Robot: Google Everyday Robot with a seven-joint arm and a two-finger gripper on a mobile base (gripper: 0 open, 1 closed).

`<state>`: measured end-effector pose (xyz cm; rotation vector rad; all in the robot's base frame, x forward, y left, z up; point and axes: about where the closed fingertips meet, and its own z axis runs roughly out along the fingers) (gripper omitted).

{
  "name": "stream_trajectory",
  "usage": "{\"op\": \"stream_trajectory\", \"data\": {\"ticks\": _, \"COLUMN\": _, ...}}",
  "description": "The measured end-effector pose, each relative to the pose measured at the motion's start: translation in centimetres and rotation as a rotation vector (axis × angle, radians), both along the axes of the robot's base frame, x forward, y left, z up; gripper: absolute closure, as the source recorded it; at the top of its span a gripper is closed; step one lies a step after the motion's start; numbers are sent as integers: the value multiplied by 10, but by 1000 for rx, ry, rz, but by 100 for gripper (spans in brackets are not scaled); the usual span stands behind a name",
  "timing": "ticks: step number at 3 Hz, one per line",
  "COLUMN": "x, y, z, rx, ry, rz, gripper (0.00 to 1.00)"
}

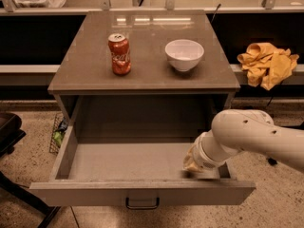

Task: Open top drawer

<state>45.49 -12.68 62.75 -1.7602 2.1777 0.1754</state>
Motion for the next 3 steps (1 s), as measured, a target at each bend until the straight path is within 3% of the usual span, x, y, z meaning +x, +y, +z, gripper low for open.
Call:
{"op": "stream_trajectory", "data": {"ticks": 2, "x": -1, "y": 0, "z": 2, "rx": -2, "ry": -4, "rz": 2, "gripper": 13}}
{"op": "stream_trajectory", "data": {"ticks": 3, "x": -1, "y": 1, "z": 3, "rx": -3, "ry": -6, "rz": 3, "gripper": 0}}
